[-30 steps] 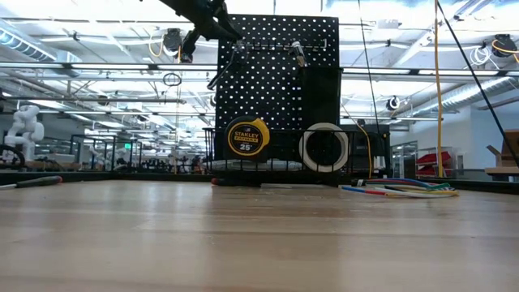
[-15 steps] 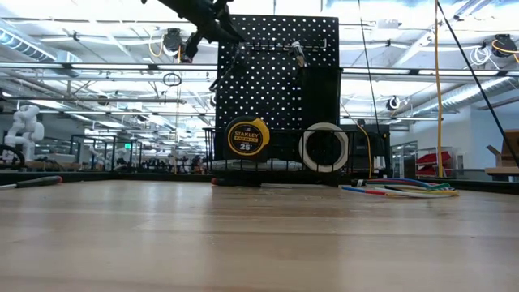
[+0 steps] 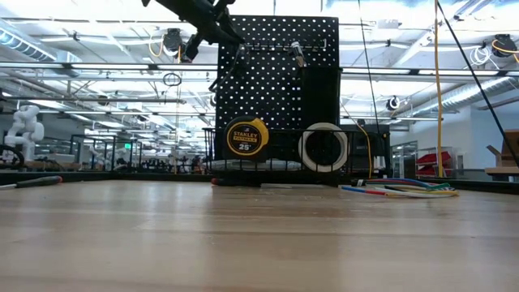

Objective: Hang tools onto peg board
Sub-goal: Hang the safety glasses on the pegboard

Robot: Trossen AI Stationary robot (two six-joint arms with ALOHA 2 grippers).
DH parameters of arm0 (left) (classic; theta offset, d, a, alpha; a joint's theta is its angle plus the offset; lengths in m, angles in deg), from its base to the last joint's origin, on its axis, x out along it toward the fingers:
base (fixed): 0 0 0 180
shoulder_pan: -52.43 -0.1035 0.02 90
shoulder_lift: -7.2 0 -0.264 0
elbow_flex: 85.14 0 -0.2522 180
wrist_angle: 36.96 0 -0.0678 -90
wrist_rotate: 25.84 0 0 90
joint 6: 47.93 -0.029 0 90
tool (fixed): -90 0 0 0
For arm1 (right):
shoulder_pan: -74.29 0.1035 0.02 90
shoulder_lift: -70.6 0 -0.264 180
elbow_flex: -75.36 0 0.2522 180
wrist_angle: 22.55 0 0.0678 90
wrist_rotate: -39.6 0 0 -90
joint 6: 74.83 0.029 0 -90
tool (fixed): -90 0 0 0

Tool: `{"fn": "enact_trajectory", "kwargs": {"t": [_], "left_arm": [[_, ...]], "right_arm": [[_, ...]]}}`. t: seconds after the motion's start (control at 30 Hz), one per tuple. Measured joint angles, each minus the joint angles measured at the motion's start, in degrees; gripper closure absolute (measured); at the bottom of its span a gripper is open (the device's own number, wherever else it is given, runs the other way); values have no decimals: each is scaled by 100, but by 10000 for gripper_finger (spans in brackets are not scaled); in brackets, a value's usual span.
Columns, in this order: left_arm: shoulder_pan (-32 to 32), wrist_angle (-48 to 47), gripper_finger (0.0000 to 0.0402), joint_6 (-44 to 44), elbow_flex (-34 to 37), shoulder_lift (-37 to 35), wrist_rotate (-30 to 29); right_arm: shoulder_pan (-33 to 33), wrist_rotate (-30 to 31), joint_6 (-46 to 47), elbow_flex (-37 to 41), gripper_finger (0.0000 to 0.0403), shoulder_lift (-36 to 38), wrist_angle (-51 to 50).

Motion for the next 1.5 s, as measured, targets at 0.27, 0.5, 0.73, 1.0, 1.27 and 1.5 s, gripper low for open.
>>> {"fn": "enact_trajectory", "kwargs": {"t": [0.27,0.5,0.73,1.0,1.27,1.5], "left_arm": [[-2,-54,382,42,-2,-1,56],[-2,-59,382,191,-2,32,52],[77,-70,391,210,-2,38,-62],[138,-144,393,199,0,45,-75],[104,-104,384,32,8,44,141],[39,-30,339,-95,33,72,294]], "right_arm": [[0,0,0,0,140,0,-4],[0,0,0,0,140,0,-4],[0,0,0,0,140,0,-29],[0,-1,296,0,140,0,-309],[0,-440,560,0,140,0,-468],[0,-584,615,0,140,0,-495]]}}
